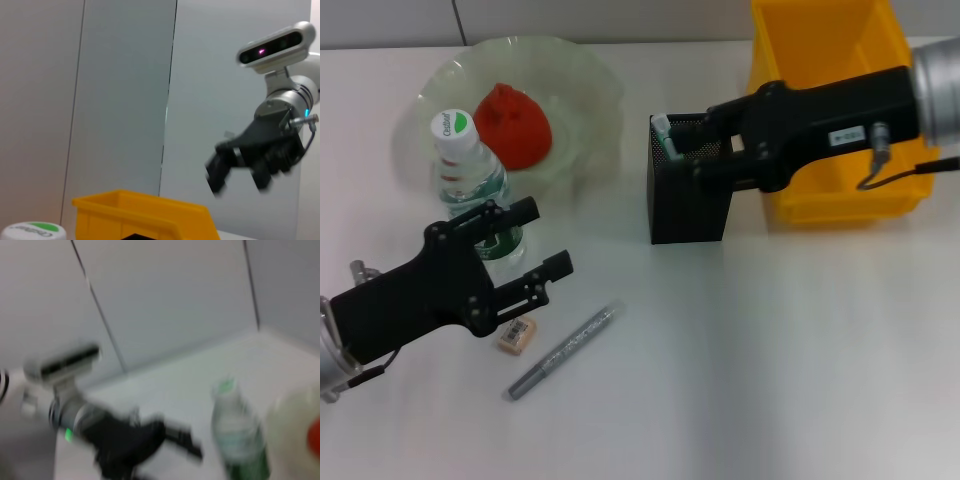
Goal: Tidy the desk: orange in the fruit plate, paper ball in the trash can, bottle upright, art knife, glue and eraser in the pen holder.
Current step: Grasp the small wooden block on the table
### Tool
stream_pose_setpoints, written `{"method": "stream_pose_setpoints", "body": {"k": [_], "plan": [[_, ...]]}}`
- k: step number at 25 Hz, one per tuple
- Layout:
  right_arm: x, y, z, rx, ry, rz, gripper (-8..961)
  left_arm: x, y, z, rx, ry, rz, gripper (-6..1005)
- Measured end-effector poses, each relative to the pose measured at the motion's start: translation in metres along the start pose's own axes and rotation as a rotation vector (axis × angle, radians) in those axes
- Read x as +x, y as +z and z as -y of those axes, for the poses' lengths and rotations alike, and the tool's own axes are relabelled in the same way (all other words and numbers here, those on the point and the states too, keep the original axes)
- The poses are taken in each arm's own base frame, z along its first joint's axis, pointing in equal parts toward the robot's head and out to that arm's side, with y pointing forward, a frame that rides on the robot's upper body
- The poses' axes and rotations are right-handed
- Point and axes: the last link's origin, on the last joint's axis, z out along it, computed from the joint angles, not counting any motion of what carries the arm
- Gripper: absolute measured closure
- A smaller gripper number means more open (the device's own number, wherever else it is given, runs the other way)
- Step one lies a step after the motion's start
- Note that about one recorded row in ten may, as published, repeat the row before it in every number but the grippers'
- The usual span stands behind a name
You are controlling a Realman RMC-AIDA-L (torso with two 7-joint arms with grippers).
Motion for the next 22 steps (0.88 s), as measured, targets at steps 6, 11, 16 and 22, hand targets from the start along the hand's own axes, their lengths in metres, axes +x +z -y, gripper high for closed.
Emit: {"method": "stream_pose_setpoints", "body": {"k": [6, 11, 16, 22], "plan": [[-0.024, 0.019, -0.003, -0.006, 0.116, -0.359, 434, 0.002, -0.005, 0.001, 0.018, 0.003, -0.015, 347], [-0.026, 0.044, -0.005, 0.049, 0.058, -0.602, 433, 0.003, -0.009, 0.004, 0.043, 0.005, -0.025, 348], [-0.020, 0.062, -0.004, 0.063, 0.027, -0.618, 436, 0.003, -0.014, 0.005, 0.076, -0.001, -0.036, 349], [-0.003, 0.051, -0.007, 0.032, 0.046, -0.368, 441, 0.004, -0.023, 0.005, 0.112, -0.002, -0.053, 350]]}}
